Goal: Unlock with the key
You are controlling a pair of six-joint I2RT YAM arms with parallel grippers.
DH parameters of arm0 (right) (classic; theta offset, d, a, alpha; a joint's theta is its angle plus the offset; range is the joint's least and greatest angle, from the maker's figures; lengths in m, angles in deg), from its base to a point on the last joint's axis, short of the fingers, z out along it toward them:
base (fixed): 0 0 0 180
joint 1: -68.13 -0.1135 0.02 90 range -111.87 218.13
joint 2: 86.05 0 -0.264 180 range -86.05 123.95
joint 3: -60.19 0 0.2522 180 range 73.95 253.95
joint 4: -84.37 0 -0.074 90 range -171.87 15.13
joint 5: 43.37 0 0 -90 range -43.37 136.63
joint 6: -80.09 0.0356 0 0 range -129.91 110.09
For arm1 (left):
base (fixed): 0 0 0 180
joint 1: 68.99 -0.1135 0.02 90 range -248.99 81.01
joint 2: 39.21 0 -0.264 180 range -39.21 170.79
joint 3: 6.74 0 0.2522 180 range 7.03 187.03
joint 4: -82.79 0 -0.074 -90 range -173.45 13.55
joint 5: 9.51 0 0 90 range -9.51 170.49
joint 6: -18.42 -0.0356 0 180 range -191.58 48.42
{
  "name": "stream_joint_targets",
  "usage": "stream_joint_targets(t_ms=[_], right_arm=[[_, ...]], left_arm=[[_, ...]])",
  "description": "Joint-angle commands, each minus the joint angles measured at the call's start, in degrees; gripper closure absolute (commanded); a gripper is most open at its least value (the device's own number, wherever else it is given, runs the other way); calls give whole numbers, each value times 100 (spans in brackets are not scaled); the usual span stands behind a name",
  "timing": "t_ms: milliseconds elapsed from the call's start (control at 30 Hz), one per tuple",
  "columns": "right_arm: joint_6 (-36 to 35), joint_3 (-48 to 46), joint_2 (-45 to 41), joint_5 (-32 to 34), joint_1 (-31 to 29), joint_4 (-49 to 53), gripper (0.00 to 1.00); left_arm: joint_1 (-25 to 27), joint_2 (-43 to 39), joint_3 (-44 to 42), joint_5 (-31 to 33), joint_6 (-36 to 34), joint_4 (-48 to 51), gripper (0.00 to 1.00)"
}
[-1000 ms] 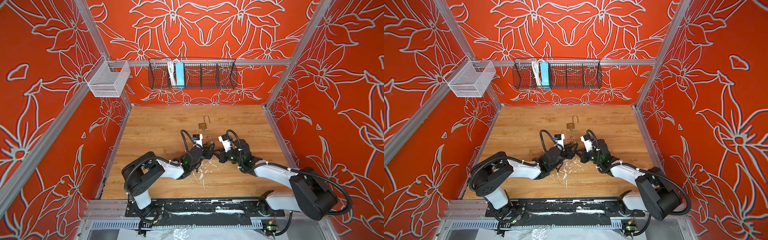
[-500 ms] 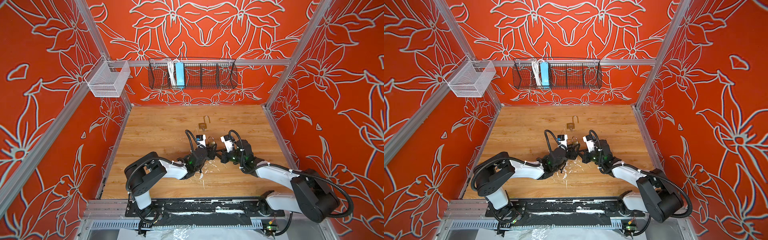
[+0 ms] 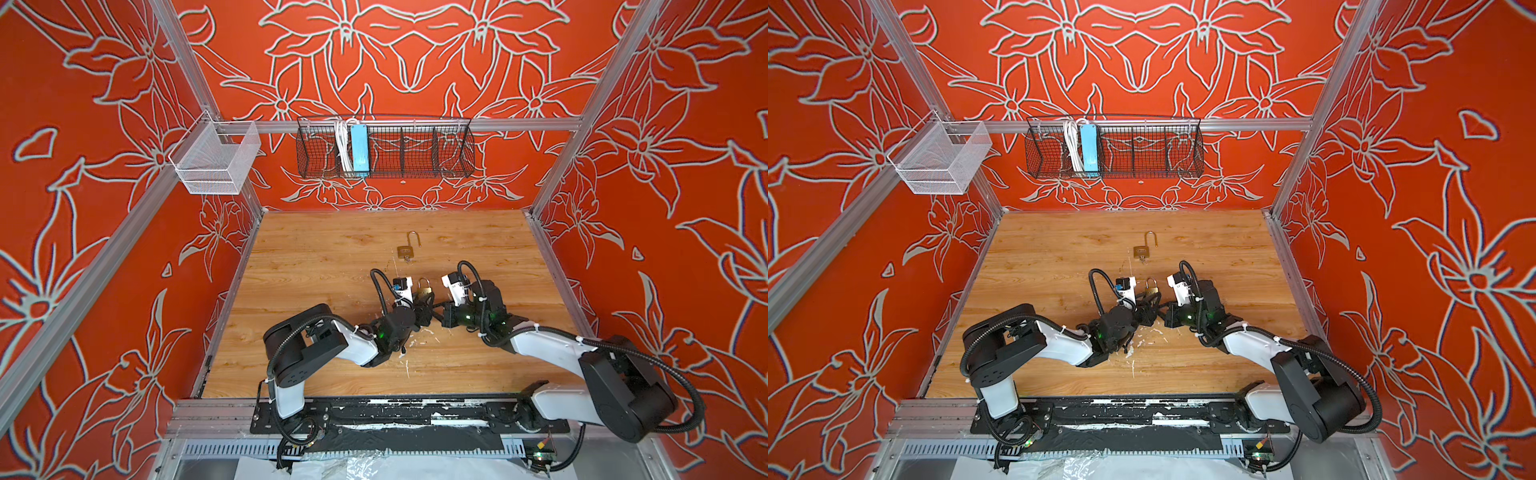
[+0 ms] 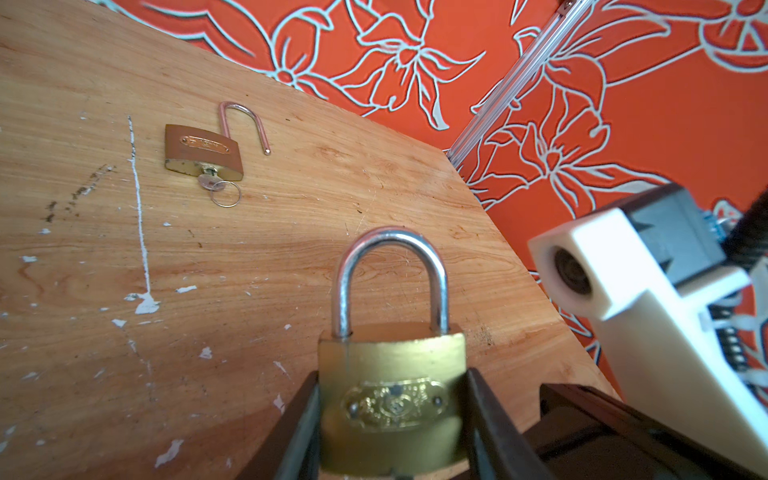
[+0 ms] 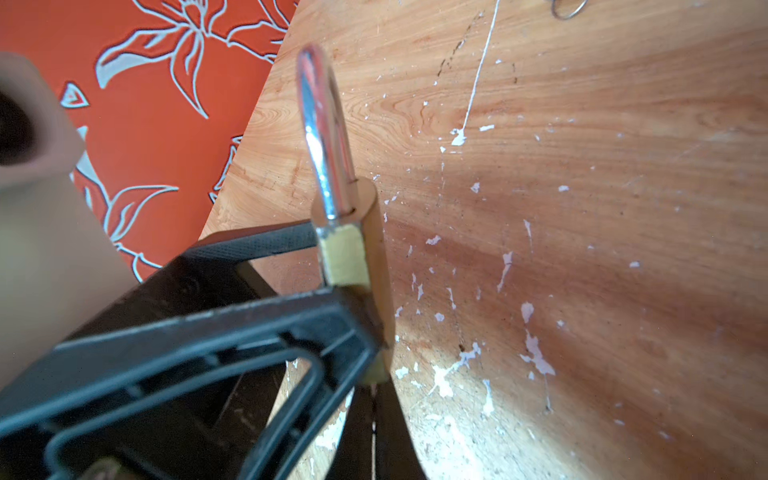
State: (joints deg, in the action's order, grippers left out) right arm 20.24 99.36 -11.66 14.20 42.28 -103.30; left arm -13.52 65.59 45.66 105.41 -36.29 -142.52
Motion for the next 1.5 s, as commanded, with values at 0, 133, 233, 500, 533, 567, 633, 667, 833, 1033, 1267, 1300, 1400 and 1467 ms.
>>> stream_joint_targets(t_ms=[0,133,233,500,533,567,633,667,833,1033,1267,1300,1400,1467], right_arm=[[133,127,-521,856,266,-828,100],[-193,11,-819,891,308,-933,100],[-364,-98,-1025,962,406,-998,100],[-379,-229,-1126,256,603,-1610,100],[-374,-234,-1132,245,607,-1610,100],[-357,-260,-1152,237,623,-1678,100],[-281,-351,-1189,138,668,-1926,100],[-243,-386,-1214,88,699,-2022,100],[-251,-543,-1489,124,774,-2134,100],[-317,-830,-1876,129,809,-2521,100],[-532,-1009,-2475,467,818,-2377,97],[-551,-1011,-2549,492,826,-2330,96],[-576,-952,-2638,505,836,-2145,93],[-548,-954,-2606,483,836,-2210,89]], left_arm=[[-1,250,-213,288,-345,1021,100],[0,213,-9,207,-280,1573,100],[0,114,180,79,-329,2065,100],[0,202,264,-30,-273,2355,100],[0,223,268,-59,-271,2352,100],[0,250,281,-105,-274,2347,100],[3,308,285,-187,-196,2353,100],[0,330,290,-243,-175,2369,100],[0,265,224,-357,-165,2328,100],[0,278,358,-533,-228,2550,100],[0,335,530,-667,-201,2841,100],[0,323,554,-673,-209,2884,100],[0,344,682,-642,-202,3160,100],[0,411,722,-648,-164,3213,100]])
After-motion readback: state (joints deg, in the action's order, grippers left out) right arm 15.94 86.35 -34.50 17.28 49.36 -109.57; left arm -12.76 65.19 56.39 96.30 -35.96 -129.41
